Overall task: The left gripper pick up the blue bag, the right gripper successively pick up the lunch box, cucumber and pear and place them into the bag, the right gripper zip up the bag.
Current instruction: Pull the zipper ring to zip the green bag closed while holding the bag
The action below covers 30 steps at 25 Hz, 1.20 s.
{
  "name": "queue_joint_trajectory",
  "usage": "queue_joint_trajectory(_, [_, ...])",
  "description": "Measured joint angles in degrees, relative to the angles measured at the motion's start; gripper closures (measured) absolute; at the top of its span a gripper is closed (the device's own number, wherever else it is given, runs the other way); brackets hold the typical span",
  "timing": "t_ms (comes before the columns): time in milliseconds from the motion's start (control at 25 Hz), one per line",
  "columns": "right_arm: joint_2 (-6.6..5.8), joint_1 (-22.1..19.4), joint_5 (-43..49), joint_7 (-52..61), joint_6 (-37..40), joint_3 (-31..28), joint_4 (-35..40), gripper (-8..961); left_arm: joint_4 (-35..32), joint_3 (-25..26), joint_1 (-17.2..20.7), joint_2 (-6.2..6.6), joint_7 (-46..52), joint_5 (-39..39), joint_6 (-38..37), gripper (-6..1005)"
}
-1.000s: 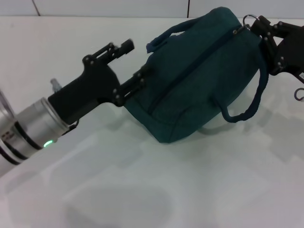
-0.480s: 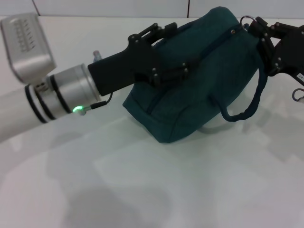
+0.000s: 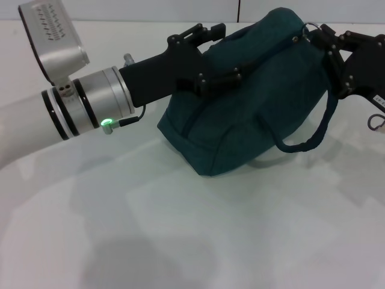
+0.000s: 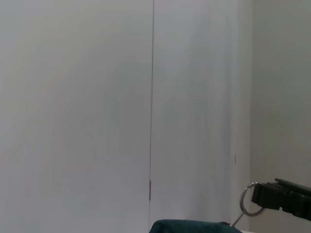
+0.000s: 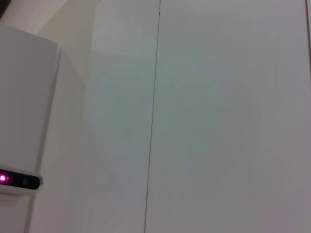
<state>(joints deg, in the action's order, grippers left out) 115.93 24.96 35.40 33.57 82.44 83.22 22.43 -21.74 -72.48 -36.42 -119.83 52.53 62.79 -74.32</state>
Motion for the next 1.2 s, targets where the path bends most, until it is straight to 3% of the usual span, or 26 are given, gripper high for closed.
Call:
queue_joint_trajectory(360, [0.09,0.00,-0.31,0.00,0.00,0.01,-0.03,947,0.12,-0.12,0.42,-0.03,-0.54,0.10,0.15,134])
queue_joint_trajectory(600, [0.09,0.04,-0.34,0.00,0.00,0.01,-0.02,946,0.09,-0.12,0.42,0.03,-1.43,0.15,-0.05,323])
queue_joint_trajectory(1040, [0.09,0.06,-0.44,-0.04,0.00,0.01,-0.02,946,0.36,-0.12,0.68,-0.23,-5.71,-0.13,-1.37,569])
queue_joint_trajectory(1160, [0.09,-0.02,-0.44,-0.05,0.06,-0.04,-0.02,947,0.38,-0.27,1.25,-0.43,-8.51,-0.26,-2.50,766])
queue_joint_trajectory(1200, [0.09,-0.04,-0.44,-0.06,0.11,-0.06,-0.02,947,0.38,-0.52,1.40,-0.45,-9.13,-0.30,-2.69,779])
